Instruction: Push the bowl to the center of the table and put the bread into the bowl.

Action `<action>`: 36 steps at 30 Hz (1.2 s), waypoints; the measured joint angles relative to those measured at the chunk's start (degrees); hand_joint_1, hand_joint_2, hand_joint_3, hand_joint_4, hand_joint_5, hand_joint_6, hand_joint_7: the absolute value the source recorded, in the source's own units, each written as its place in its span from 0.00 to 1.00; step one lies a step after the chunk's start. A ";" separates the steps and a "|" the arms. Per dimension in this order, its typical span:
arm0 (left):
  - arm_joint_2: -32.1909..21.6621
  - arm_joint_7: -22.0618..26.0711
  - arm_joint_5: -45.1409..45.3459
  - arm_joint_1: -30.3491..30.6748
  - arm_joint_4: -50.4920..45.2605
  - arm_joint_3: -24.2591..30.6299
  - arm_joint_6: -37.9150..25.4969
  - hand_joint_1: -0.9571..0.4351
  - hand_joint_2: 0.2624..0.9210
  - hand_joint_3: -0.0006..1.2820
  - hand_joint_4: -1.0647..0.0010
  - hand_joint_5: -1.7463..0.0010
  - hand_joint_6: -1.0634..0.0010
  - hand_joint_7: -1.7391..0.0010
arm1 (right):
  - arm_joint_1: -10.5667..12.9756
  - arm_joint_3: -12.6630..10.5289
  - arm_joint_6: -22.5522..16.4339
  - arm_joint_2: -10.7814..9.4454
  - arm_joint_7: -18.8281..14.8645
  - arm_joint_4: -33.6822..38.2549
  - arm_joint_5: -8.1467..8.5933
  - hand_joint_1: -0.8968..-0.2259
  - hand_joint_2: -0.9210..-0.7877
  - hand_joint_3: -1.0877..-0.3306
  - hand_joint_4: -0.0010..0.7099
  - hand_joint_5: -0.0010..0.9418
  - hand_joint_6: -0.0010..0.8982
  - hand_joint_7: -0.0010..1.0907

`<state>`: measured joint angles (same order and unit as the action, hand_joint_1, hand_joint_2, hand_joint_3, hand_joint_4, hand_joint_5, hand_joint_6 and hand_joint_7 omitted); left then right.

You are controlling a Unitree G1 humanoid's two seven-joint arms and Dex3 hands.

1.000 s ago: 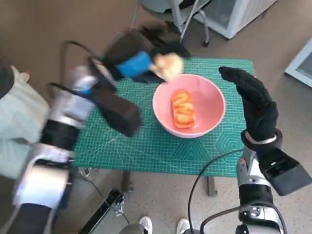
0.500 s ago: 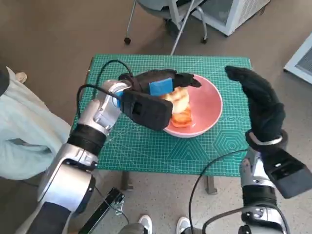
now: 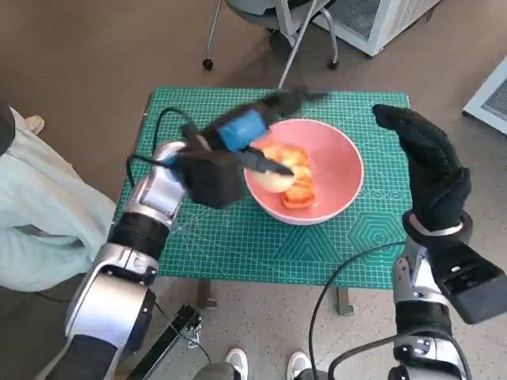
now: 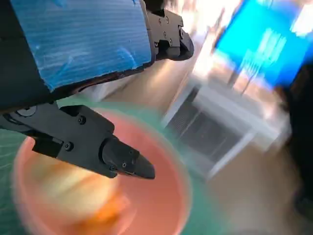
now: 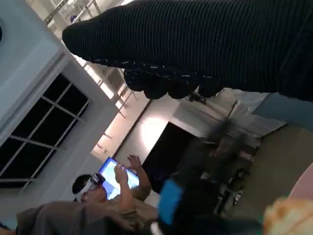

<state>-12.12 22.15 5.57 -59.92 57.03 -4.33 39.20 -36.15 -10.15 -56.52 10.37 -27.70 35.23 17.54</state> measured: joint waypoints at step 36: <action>7.79 -1.33 -20.15 26.29 -36.29 8.64 -5.76 0.36 1.00 0.16 0.69 0.97 0.92 0.58 | -3.85 1.33 2.28 -1.55 11.51 -2.52 -8.77 0.53 0.00 0.45 0.45 0.00 0.01 0.70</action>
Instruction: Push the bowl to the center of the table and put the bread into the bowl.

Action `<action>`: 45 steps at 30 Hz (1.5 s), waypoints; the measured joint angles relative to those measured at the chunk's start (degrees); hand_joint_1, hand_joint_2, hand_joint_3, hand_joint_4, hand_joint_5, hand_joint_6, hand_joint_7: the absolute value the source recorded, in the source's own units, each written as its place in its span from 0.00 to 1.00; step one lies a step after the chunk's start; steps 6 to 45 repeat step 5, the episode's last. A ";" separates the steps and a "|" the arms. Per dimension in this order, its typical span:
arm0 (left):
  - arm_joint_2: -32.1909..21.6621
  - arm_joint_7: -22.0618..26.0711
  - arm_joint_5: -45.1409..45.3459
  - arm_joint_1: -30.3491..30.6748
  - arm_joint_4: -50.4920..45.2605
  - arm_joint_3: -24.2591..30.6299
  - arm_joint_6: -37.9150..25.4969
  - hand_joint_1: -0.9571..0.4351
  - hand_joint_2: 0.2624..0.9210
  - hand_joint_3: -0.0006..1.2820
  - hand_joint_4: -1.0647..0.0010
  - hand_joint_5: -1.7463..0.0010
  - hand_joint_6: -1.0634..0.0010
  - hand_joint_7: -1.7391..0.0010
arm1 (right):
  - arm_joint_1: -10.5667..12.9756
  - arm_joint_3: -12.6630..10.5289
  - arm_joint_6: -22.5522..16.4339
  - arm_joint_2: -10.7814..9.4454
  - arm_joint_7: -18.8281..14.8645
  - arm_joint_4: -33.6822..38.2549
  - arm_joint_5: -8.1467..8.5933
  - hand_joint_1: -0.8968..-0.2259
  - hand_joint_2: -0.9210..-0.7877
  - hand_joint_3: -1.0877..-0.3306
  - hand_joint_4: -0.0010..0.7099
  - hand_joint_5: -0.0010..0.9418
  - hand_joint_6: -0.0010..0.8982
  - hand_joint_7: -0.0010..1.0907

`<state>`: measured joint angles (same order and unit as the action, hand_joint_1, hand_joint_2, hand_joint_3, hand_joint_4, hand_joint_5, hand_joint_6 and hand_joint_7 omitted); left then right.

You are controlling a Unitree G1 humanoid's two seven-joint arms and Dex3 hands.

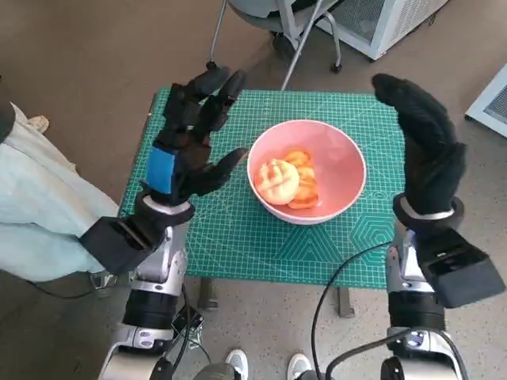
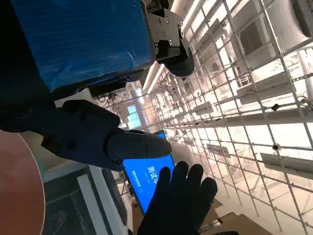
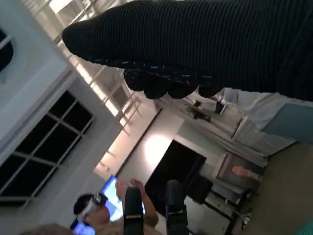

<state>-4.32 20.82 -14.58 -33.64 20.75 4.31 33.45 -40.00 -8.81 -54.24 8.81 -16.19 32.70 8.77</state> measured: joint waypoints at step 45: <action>-0.06 0.46 0.01 0.26 0.00 0.11 0.00 0.36 1.00 0.14 0.69 0.97 0.92 0.58 | -0.78 0.15 0.00 0.06 0.00 0.01 0.01 0.54 0.00 0.44 0.45 0.00 0.01 0.70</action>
